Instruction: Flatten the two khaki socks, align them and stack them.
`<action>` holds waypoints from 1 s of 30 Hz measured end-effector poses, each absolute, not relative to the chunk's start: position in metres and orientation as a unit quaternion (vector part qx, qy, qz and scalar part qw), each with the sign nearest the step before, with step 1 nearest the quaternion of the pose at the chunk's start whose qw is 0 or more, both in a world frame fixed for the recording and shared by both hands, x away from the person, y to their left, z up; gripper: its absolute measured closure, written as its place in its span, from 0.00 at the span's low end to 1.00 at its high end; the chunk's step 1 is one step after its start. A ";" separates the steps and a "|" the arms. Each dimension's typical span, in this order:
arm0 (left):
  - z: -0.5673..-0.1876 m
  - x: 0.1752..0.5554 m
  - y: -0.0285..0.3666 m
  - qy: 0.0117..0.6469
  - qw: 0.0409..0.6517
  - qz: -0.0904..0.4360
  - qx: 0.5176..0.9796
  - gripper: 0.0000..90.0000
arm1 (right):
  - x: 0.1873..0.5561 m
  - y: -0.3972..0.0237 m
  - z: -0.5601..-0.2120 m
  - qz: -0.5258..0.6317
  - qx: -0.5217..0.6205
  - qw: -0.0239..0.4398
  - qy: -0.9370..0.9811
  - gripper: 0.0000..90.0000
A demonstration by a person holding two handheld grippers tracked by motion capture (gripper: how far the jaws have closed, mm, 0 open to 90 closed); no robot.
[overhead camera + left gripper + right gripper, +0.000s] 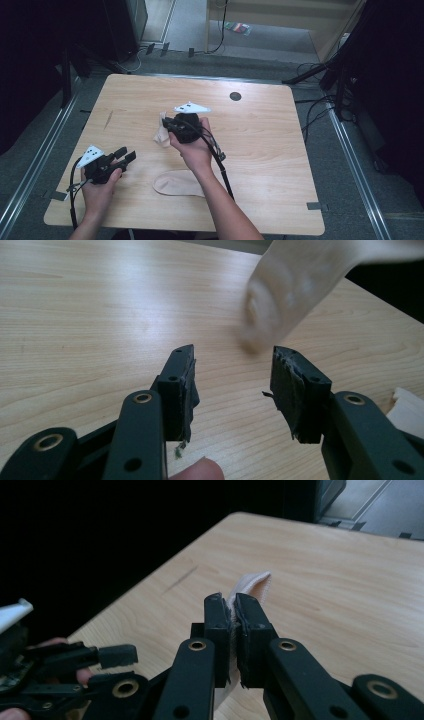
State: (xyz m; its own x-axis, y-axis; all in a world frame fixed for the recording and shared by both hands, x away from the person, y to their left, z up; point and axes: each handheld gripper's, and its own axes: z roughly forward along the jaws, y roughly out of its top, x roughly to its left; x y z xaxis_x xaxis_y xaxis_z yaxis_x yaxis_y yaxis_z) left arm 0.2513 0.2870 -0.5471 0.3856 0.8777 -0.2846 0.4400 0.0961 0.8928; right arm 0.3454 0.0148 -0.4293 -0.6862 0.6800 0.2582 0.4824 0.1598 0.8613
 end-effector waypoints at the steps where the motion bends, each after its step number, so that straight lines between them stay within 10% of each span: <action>1: -0.547 0.251 0.287 0.513 0.533 0.205 0.641 0.60 | 0.342 0.001 -0.427 0.524 0.394 0.100 0.749 0.95; 8: -0.548 0.253 0.284 0.512 0.522 0.206 0.650 0.61 | 0.362 -0.056 -0.488 0.440 0.463 0.088 0.764 0.92; 13: -0.548 0.256 0.280 0.516 0.508 0.213 0.656 0.61 | 0.364 -0.103 -0.522 0.379 0.520 0.242 0.726 0.68; 30: -0.538 0.310 0.223 0.489 0.442 0.187 0.728 0.64 | 0.352 -0.103 -0.536 0.411 0.498 0.143 0.750 0.71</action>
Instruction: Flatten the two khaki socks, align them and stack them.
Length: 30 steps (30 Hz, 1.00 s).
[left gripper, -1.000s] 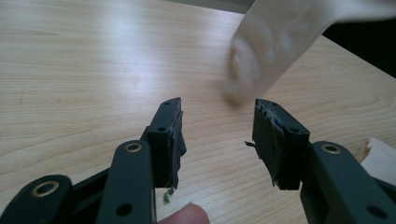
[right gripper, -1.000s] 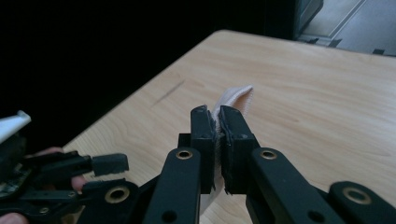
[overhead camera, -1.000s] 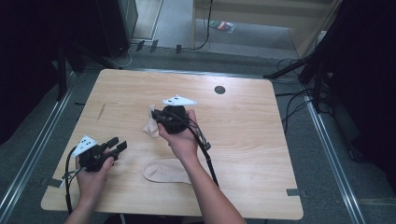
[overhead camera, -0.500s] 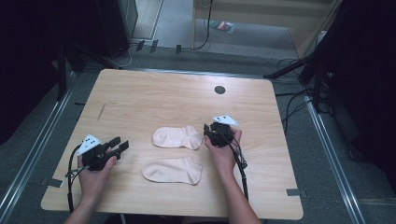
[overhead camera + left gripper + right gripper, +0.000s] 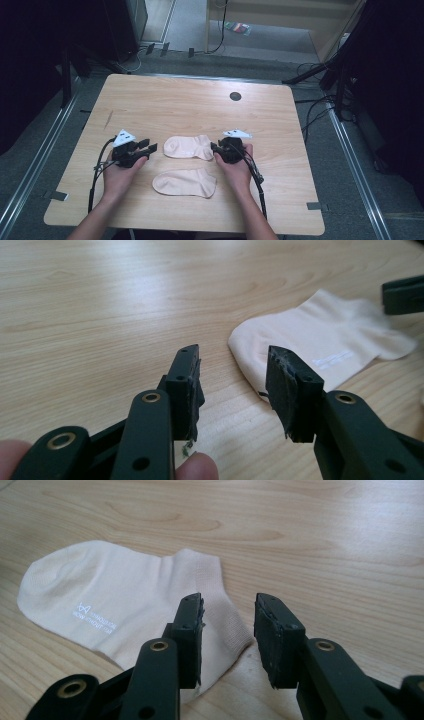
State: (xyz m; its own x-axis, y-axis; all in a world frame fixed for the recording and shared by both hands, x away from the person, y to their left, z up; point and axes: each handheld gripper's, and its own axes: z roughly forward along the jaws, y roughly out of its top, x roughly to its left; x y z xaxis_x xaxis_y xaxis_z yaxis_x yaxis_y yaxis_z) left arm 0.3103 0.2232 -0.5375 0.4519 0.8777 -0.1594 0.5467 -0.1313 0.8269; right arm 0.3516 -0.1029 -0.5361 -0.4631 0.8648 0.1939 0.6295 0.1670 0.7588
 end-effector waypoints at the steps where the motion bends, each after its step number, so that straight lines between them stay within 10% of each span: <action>1: -0.539 0.315 0.219 0.490 0.433 0.187 0.733 0.64 | 0.351 -0.102 -0.538 0.411 0.496 0.142 0.752 0.71; 10: -0.542 0.330 0.205 0.477 0.435 0.182 0.742 0.68 | 0.350 -0.095 -0.543 0.403 0.489 0.161 0.757 0.67; 30: -0.551 0.334 0.197 0.476 0.405 0.154 0.765 1.00 | 0.346 -0.094 -0.550 0.396 0.468 0.168 0.772 0.92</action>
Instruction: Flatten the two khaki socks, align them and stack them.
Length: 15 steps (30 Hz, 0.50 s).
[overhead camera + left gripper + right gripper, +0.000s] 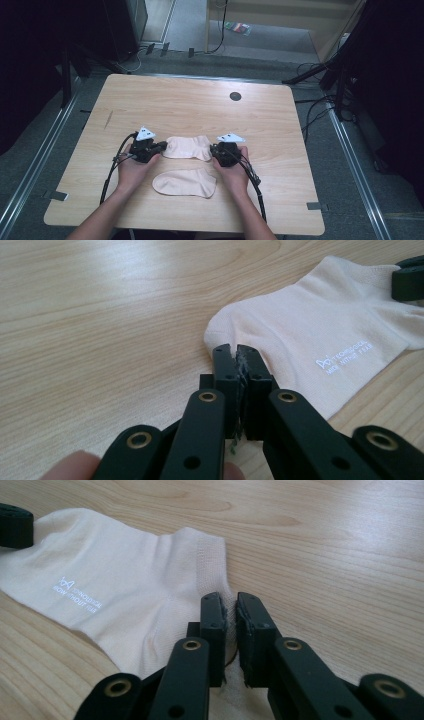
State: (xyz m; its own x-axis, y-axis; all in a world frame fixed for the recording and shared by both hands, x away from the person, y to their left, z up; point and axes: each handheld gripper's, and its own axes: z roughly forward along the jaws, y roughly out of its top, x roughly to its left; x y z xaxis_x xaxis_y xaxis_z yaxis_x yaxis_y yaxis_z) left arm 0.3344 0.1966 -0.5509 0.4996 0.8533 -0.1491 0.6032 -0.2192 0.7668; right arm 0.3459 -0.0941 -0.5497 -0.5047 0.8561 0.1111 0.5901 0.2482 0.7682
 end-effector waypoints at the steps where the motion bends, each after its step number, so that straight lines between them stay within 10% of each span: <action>1: -0.551 0.333 0.198 0.478 0.401 0.160 0.765 1.00 | 0.345 -0.095 -0.550 0.399 0.473 0.167 0.768 0.95; 15: -0.531 0.312 0.213 0.457 0.444 0.177 0.750 1.00 | 0.338 -0.105 -0.535 0.407 0.499 0.142 0.752 0.98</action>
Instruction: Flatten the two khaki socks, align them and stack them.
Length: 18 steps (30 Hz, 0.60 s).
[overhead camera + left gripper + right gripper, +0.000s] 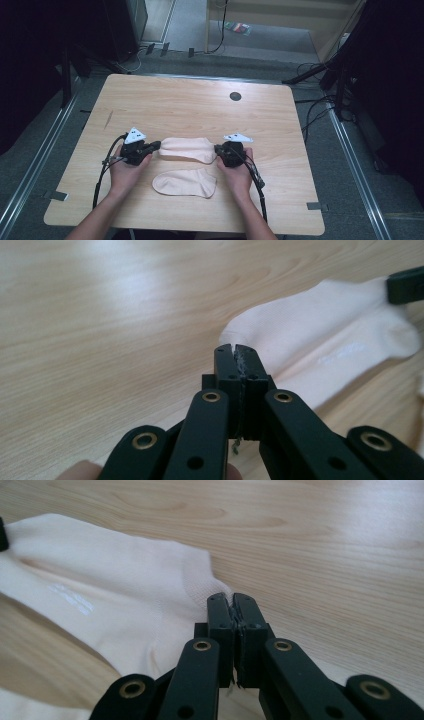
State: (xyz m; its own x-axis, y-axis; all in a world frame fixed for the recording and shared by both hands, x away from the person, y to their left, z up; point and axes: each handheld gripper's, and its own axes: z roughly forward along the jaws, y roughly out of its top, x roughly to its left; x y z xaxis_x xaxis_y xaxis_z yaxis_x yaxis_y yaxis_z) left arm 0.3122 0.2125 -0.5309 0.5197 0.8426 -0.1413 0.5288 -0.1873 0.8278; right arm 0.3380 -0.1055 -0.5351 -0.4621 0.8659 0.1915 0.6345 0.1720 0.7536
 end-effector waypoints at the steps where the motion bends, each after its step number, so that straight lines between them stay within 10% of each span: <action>1: -0.527 0.309 0.212 0.456 0.451 0.174 0.747 1.00 | 0.336 -0.104 -0.532 0.412 0.494 0.141 0.753 0.98; 18: -0.511 0.254 0.221 0.444 0.480 0.142 0.743 1.00 | 0.292 -0.113 -0.495 0.458 0.458 0.114 0.754 0.97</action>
State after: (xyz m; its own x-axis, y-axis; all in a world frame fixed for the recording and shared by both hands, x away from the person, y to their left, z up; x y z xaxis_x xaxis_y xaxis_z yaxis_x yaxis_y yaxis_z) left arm 0.2537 0.2207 -0.5112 0.5654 0.7961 -0.2158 0.5234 -0.1440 0.8398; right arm 0.2924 -0.1135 -0.4955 -0.5553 0.7940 0.2473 0.5854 0.1620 0.7944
